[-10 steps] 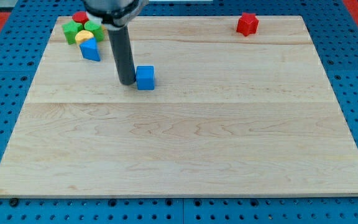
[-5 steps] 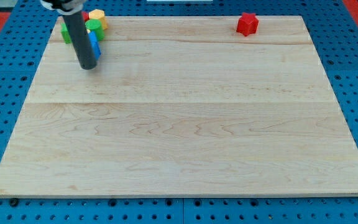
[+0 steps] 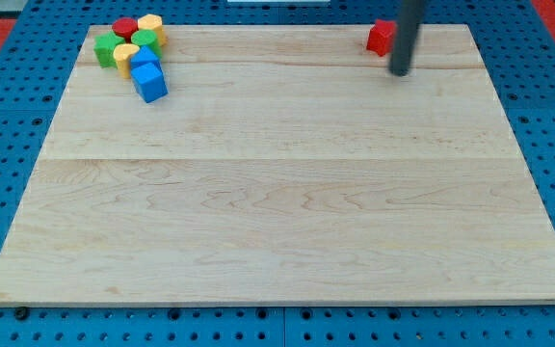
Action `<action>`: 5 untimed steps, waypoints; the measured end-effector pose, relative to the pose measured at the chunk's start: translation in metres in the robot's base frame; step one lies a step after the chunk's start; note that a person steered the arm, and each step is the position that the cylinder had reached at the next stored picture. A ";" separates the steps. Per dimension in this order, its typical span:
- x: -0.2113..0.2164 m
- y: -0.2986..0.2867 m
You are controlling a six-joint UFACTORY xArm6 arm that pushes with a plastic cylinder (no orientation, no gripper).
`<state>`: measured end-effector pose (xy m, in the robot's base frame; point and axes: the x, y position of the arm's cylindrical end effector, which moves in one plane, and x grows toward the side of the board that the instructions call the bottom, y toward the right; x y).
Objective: Push the blue blocks and the red star to the group of blocks
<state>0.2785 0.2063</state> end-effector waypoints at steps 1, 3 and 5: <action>-0.051 0.032; -0.064 -0.129; -0.062 -0.250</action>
